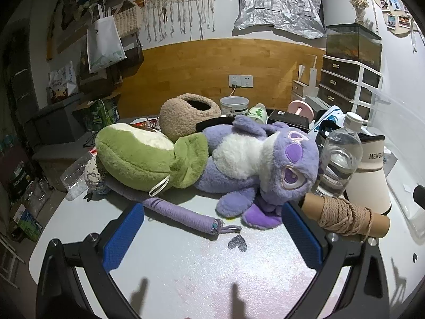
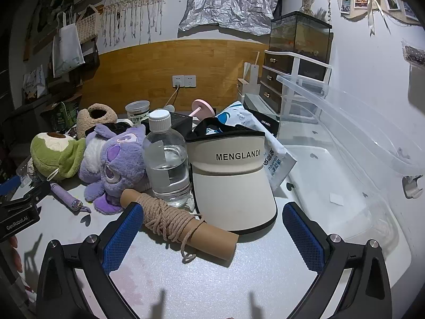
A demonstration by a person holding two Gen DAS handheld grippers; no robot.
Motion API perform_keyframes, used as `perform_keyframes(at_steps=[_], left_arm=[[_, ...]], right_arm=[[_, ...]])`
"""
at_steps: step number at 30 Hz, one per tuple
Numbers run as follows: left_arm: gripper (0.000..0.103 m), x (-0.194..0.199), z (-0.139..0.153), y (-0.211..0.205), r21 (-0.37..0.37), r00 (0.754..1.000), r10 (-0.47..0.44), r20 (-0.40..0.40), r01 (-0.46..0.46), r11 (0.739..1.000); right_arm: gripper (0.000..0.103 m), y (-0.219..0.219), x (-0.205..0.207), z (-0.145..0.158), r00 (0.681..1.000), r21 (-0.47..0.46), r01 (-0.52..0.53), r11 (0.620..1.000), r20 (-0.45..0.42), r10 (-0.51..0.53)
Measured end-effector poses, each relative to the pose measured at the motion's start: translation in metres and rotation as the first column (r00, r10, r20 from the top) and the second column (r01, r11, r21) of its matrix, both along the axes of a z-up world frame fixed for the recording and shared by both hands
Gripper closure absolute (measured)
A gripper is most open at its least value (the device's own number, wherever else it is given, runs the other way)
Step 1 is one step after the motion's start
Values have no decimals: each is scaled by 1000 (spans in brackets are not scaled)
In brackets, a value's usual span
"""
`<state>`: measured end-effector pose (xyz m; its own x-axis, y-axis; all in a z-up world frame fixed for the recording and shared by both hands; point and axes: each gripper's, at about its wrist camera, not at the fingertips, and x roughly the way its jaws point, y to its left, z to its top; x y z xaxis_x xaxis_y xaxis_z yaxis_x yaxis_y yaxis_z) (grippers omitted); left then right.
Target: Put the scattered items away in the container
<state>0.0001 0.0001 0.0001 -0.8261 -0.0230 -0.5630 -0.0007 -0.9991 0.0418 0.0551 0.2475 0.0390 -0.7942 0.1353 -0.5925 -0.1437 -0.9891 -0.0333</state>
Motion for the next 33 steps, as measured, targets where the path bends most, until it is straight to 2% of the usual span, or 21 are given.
perform_keyframes(at_steps=[33], left_arm=[[0,1,-2,-1,-4,1000,10,-1,-10,1000]], right_arm=[[0,-1,0,-2,1000,8,-1,1000,-4,1]])
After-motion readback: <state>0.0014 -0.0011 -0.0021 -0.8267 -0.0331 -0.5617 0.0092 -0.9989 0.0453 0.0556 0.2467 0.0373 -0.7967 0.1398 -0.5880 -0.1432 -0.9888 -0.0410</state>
